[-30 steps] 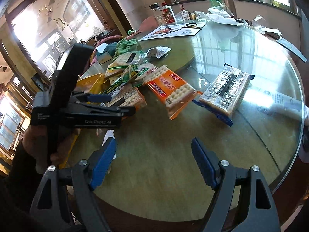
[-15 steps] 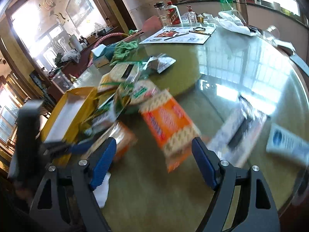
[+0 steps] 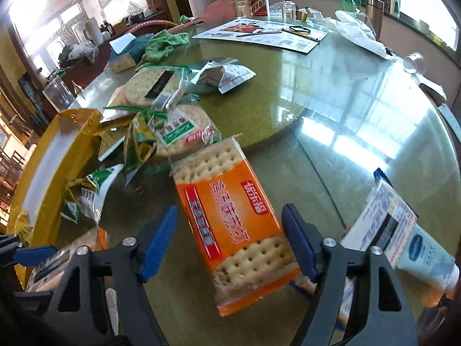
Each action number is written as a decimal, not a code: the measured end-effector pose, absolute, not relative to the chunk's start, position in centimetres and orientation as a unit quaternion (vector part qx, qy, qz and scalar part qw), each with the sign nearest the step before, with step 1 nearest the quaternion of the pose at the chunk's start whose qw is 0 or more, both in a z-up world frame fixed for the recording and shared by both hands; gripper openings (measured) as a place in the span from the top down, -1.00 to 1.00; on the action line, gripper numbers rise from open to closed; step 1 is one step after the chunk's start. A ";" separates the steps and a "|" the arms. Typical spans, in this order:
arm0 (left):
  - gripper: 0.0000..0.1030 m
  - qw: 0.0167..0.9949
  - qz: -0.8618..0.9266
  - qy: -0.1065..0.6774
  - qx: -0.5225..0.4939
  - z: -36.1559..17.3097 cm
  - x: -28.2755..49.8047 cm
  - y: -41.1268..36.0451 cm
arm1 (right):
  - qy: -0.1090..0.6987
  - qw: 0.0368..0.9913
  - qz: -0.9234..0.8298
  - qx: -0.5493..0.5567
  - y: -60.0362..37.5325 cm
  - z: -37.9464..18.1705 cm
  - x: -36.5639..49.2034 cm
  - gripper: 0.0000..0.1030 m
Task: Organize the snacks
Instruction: 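Grasp the clear cracker pack with the left tool while the right tool grasps the orange cracker pack, then carry both cracker packs to the tray and release them inside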
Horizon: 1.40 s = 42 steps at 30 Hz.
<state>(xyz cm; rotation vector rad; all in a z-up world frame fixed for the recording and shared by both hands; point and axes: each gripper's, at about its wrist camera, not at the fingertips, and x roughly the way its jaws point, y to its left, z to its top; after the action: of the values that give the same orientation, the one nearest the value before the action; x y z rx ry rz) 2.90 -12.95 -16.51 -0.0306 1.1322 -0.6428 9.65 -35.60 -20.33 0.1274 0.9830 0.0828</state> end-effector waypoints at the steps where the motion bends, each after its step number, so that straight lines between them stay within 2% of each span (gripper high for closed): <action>1: -0.01 0.793 -0.299 0.531 -0.011 -16.9 3.0 -13.3 | 0.474 0.878 0.036 0.056 -35.3 -20.5 9.3 -0.31; 8: 0.00 0.788 -0.298 0.538 -0.005 -17.8 1.3 -13.2 | 0.473 0.880 0.008 0.045 -34.3 -20.9 6.7 -0.13; 16: 0.00 0.777 -0.296 0.555 0.004 -19.1 -0.3 -13.0 | 0.465 0.882 0.003 0.081 -33.7 -20.9 1.9 -0.12; 22: -0.03 0.798 -0.274 0.536 0.042 -19.1 -1.9 -13.4 | 0.453 0.888 -0.016 0.079 -32.8 -21.1 -2.2 -0.12; 28: -0.12 0.807 -0.247 0.528 0.099 -20.4 -2.4 -15.1 | 0.446 0.892 -0.027 0.074 -32.2 -21.2 -4.8 -0.13; 33: -0.39 0.820 -0.219 0.505 0.156 -21.1 -2.5 -16.3 | 0.445 0.893 -0.036 0.055 -31.5 -21.3 -5.1 -0.14; 35: -0.41 0.827 -0.215 0.497 0.156 -21.1 -2.7 -15.8 | 0.444 0.894 -0.044 0.035 -30.9 -21.4 -5.1 -0.14; 38: -0.37 0.830 -0.213 0.495 0.146 -21.2 -2.7 -15.5 | 0.443 0.895 -0.042 0.025 -30.3 -21.5 -5.4 -0.12; 40: -0.13 0.835 -0.207 0.490 0.138 -21.1 -3.0 -15.1 | 0.444 0.895 -0.041 0.022 -30.1 -21.5 -5.5 -0.12; 42: -0.06 0.838 -0.203 0.488 0.139 -21.0 -3.6 -14.7 | 0.445 0.894 -0.038 0.022 -29.8 -21.5 -5.6 -0.11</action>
<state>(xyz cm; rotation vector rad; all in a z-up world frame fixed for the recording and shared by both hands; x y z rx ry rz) -3.56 -14.71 -20.97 0.2933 1.0321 -0.4294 -5.65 -29.81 -21.48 0.0449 0.9233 -0.0798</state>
